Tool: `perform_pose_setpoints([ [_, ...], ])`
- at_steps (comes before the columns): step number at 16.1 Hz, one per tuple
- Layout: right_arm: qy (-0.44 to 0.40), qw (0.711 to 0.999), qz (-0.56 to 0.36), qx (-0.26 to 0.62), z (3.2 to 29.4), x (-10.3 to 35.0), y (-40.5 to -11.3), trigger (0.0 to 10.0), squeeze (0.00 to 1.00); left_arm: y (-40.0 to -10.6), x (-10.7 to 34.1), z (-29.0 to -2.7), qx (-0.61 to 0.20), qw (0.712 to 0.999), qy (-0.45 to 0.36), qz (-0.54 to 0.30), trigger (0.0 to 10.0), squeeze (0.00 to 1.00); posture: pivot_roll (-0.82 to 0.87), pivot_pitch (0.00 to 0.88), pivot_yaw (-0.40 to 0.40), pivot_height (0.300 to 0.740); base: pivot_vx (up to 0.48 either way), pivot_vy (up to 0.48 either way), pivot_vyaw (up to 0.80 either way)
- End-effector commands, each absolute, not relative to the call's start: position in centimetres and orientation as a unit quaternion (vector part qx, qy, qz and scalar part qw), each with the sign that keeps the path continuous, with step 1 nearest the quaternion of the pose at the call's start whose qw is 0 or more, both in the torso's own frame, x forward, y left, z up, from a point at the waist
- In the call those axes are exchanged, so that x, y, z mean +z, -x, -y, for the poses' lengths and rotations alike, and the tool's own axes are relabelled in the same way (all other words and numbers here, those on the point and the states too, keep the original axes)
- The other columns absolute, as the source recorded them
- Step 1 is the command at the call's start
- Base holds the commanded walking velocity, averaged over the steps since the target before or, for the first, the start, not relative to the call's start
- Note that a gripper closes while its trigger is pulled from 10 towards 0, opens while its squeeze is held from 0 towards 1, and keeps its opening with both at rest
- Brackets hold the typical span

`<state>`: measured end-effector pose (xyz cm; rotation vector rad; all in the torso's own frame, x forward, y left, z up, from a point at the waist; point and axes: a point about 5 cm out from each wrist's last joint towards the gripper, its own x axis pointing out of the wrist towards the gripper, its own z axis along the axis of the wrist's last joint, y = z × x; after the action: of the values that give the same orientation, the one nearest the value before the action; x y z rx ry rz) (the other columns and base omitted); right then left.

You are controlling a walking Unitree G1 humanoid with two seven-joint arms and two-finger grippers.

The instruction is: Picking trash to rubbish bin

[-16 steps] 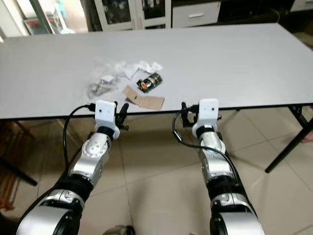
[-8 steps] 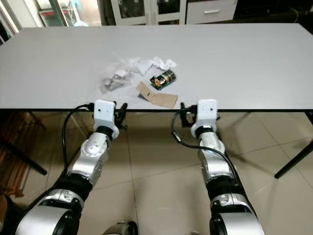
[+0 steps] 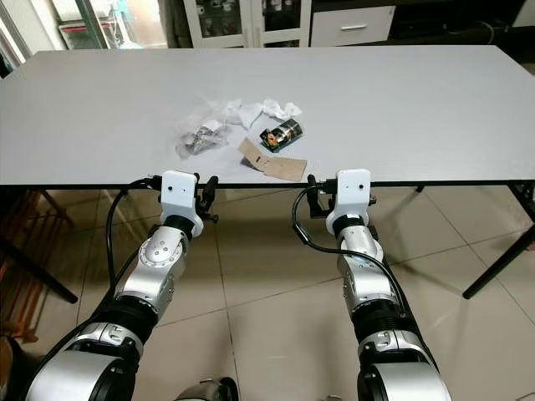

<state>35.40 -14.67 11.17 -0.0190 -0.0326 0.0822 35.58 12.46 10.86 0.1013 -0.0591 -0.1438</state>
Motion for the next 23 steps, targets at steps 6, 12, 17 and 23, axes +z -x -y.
perform_pose_setpoints([
  [6, 0.006, 0.999, 0.011, 0.045, 14.43, 11.05, -35.36, 10.0, 0.00, -35.60, 10.65, -12.56, -0.069, 0.996, -0.058, 0.021, 10.0, 0.00, -0.08, 0.041, 0.050, 0.740, 0.000, 0.000, 0.00],
  [12, 0.006, 0.999, 0.009, 0.046, 14.33, 10.97, -35.35, 10.0, 0.00, -35.59, 10.66, -12.54, -0.071, 0.996, -0.057, 0.021, 10.0, 0.00, -0.07, 0.045, 0.051, 0.740, 0.177, 0.000, 0.00],
  [17, 0.005, 0.999, 0.008, 0.045, 14.31, 10.94, -35.33, 10.0, 0.00, -35.59, 10.66, -12.58, -0.070, 0.996, -0.057, 0.021, 10.0, 0.00, -0.08, 0.051, 0.049, 0.740, 0.283, 0.000, 0.00],
  [23, 0.020, 0.998, 0.010, 0.056, 14.13, 11.02, -35.33, 10.0, 0.00, -35.66, 10.79, -12.60, -0.067, 0.996, -0.057, 0.023, 10.0, 0.00, -0.07, 0.051, 0.046, 0.740, 0.284, 0.000, 0.13],
])
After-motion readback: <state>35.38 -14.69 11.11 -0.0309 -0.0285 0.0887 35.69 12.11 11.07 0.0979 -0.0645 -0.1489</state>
